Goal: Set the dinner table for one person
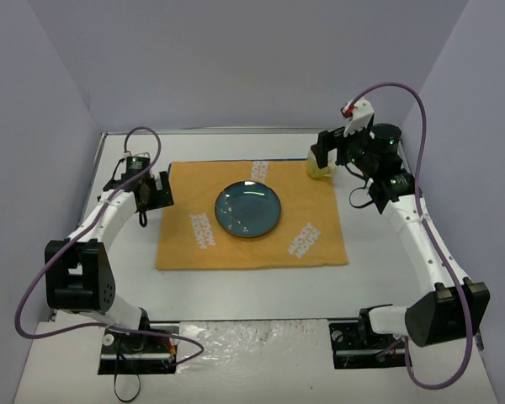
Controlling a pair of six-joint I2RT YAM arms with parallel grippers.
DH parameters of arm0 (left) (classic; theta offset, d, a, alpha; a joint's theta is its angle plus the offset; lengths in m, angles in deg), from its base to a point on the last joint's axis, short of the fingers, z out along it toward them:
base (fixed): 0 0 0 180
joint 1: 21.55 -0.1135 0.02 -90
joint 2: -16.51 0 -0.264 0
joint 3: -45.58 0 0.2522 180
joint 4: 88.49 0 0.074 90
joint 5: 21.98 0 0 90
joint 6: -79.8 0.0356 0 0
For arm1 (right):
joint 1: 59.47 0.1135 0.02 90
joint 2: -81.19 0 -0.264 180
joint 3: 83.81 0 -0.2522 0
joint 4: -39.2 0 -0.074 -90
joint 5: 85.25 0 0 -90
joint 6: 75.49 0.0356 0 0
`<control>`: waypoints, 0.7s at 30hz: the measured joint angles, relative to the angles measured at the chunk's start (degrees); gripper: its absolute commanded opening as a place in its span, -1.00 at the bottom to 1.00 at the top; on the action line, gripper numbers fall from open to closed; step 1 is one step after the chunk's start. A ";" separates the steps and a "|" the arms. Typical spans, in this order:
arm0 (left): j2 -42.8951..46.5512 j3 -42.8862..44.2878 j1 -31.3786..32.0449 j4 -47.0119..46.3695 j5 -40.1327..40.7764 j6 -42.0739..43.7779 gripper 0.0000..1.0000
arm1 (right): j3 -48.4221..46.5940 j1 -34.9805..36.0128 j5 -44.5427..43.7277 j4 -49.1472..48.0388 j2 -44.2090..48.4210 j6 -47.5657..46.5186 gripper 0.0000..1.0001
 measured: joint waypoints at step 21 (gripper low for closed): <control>-25.55 19.04 -13.90 1.89 -6.58 9.16 0.63 | 15.36 4.43 5.30 2.27 16.11 6.36 1.00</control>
